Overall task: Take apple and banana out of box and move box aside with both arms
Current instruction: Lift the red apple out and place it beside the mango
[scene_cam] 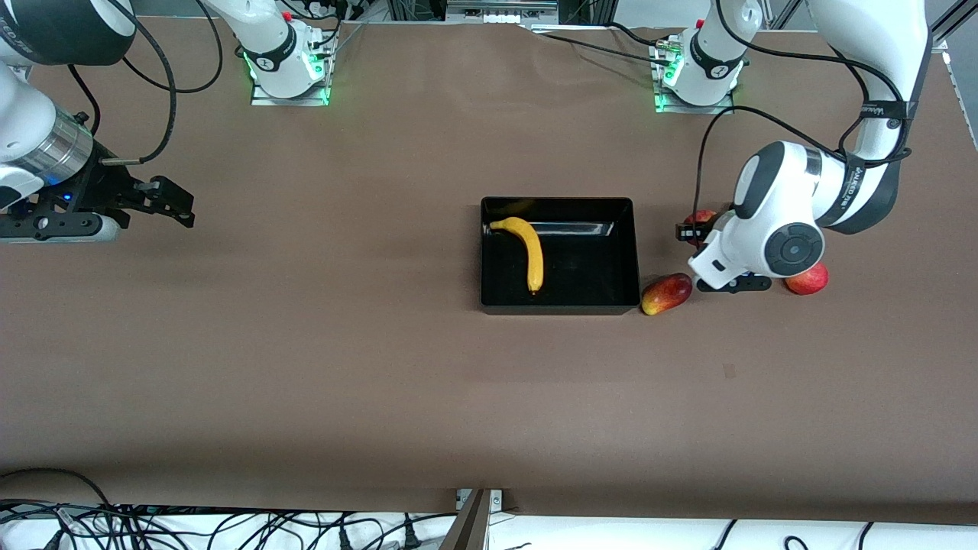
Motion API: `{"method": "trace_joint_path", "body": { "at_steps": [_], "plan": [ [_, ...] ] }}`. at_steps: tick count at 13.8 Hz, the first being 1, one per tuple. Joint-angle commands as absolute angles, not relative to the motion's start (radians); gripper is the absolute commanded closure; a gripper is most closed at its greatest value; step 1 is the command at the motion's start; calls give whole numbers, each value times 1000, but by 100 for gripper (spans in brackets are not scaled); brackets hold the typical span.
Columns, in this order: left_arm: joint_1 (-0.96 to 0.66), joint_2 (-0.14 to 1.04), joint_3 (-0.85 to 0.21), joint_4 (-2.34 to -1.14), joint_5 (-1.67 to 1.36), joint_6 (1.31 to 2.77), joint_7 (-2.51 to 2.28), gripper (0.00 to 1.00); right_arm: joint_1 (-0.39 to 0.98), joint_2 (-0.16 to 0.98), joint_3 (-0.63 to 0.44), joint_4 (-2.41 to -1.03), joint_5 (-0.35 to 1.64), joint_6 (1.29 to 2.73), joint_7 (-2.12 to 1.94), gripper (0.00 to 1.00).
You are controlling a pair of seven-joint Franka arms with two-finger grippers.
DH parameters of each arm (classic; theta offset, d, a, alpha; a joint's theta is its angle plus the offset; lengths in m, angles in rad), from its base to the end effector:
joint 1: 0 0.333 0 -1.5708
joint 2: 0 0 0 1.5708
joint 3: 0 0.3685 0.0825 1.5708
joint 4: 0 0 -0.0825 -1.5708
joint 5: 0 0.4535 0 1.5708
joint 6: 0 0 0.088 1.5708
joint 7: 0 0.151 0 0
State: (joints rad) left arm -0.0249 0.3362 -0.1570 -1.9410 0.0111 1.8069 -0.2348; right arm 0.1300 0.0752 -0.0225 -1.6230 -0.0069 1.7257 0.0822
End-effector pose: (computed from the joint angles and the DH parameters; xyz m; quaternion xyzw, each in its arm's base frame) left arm 0.5987 -0.1077 0.2499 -0.9725 -0.0215 0.2303 0.0271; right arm 0.6586 0.0706 0.5700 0.9998 0.0132 0.0141 0.0029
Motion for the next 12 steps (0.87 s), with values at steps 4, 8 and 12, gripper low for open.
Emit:
{"method": "trace_joint_path", "body": {
  "at_steps": [4,8,12],
  "plan": [
    [-8,262,-172,-2279,28,2161,-195,72,140,67,-32,-1624,9,1718,92,0],
    [-20,287,-175,-2303,28,2220,-212,0,138,67,-32,-1624,9,1718,92,0],
    [-18,264,-205,-2153,18,2020,-230,0,138,67,-32,-1624,9,1718,92,0]
  ]
}}
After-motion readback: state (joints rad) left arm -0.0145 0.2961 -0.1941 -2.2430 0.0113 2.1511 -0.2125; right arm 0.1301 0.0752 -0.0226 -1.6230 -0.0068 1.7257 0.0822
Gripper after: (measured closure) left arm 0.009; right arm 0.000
